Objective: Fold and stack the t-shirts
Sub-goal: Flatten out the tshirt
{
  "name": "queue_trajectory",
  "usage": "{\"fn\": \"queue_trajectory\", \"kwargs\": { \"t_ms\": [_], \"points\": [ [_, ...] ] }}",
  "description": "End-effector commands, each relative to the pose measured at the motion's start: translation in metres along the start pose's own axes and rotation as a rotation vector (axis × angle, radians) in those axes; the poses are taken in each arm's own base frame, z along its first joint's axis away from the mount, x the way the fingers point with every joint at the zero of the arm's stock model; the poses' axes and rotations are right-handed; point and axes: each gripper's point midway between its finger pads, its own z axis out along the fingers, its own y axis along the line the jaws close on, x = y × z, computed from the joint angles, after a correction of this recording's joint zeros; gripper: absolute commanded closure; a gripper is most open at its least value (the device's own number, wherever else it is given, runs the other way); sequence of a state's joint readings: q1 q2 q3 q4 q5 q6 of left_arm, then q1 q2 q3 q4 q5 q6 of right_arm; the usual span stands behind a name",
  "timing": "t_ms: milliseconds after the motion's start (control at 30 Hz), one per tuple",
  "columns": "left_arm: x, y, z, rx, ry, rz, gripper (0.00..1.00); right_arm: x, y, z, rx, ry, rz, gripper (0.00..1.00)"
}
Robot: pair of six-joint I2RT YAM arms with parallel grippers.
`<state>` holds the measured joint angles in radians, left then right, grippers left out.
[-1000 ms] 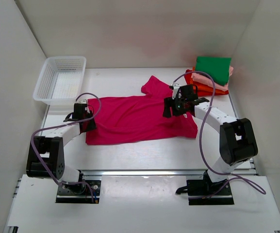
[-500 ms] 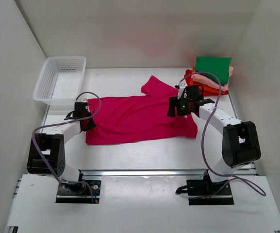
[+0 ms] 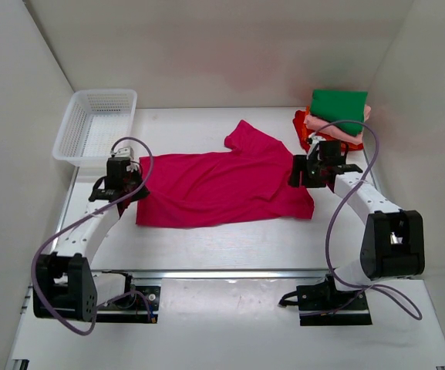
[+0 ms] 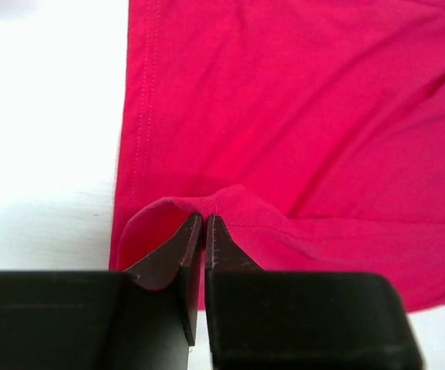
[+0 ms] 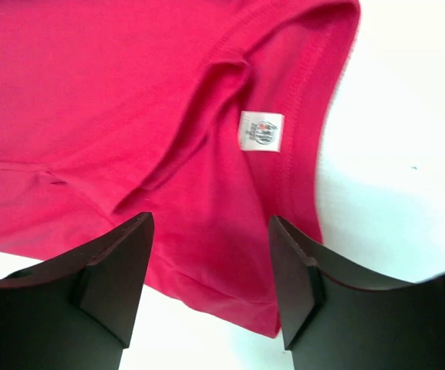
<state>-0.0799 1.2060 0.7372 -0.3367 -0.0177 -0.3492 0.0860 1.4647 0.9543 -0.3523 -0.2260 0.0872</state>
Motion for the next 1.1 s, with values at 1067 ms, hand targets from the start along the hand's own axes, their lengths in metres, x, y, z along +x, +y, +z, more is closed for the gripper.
{"fn": "queue_trajectory", "kwargs": {
  "t_ms": [1067],
  "points": [
    [0.000, -0.005, -0.026, 0.054, -0.046, -0.001, 1.00, -0.048, -0.009, 0.093, -0.083, -0.035, 0.175, 0.56]
  ]
}}
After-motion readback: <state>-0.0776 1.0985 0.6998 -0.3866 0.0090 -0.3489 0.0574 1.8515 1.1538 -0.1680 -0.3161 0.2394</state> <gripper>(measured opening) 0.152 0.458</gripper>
